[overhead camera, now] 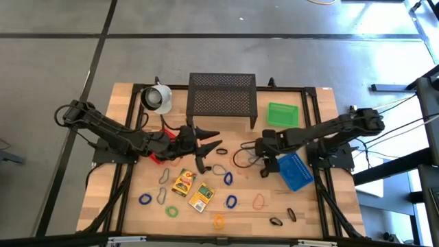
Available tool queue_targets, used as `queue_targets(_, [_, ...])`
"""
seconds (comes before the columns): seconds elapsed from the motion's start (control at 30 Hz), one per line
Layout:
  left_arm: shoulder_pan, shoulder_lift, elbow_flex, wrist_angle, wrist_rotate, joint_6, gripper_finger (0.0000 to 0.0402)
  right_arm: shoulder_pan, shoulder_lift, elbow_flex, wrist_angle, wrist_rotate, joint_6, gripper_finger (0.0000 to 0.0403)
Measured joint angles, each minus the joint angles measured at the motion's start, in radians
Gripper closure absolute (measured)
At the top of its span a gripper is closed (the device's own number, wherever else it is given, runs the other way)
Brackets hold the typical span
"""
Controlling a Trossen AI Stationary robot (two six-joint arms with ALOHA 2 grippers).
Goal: Pick & Place Office Desk Supplies
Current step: Put the red spring keychain into the green bin
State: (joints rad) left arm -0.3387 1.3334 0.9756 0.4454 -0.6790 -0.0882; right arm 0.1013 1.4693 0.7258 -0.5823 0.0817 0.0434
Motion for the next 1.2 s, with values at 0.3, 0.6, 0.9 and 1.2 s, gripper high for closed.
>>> queue_targets(0.3, [0.022,0.0,0.0,0.0,-0.052,0.118,0.0265,-0.098,0.048,0.0,0.003,-0.026,-0.008,0.0189])
queue_targets(0.6, [0.04,-0.011,-0.001,0.0,-0.053,0.21,0.0265,-0.127,0.046,-0.057,0.08,-0.1,0.022,0.0212])
queue_targets(0.9, [0.04,-0.049,0.0,0.003,-0.076,0.277,0.0265,-0.126,0.04,-0.095,0.119,-0.085,0.095,0.0247])
queue_targets(1.2, [0.031,-0.093,0.0,-0.001,-0.112,0.341,0.0265,-0.125,0.043,-0.093,0.132,-0.052,0.159,0.0348])
